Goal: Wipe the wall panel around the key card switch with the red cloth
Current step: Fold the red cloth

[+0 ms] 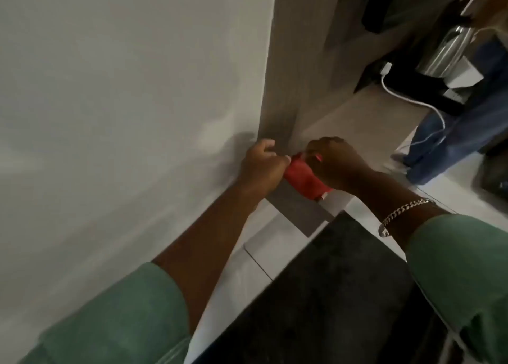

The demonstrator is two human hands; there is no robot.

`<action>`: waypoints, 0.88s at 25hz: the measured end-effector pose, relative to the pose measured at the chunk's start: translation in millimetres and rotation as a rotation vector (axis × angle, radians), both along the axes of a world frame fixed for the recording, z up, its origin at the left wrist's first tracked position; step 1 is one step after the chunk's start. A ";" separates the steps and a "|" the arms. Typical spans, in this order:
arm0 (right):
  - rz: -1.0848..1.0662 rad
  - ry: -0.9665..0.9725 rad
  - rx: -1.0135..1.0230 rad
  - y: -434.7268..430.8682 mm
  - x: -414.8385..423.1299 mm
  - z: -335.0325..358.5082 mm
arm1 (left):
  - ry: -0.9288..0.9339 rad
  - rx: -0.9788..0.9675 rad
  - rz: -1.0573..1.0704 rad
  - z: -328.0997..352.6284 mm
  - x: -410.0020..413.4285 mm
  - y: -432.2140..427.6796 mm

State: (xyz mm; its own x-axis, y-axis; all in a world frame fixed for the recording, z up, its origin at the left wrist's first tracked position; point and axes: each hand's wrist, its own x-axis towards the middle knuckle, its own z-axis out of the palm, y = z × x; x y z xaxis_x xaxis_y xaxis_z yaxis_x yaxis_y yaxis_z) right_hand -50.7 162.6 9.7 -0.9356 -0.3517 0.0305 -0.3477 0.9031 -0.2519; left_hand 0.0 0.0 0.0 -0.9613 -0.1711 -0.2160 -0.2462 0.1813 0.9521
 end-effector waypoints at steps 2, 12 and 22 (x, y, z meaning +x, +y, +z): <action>-0.048 -0.067 0.062 13.3 -13.2 -21.5 | -0.115 0.074 -0.016 -23.7 -13.6 18.3; -0.098 -0.153 -0.242 24.3 -13.9 -69.0 | -0.256 0.471 0.256 -76.1 -29.4 55.4; -0.147 -0.058 -0.636 -56.0 56.7 3.4 | -0.127 0.680 0.234 -22.5 44.3 -31.0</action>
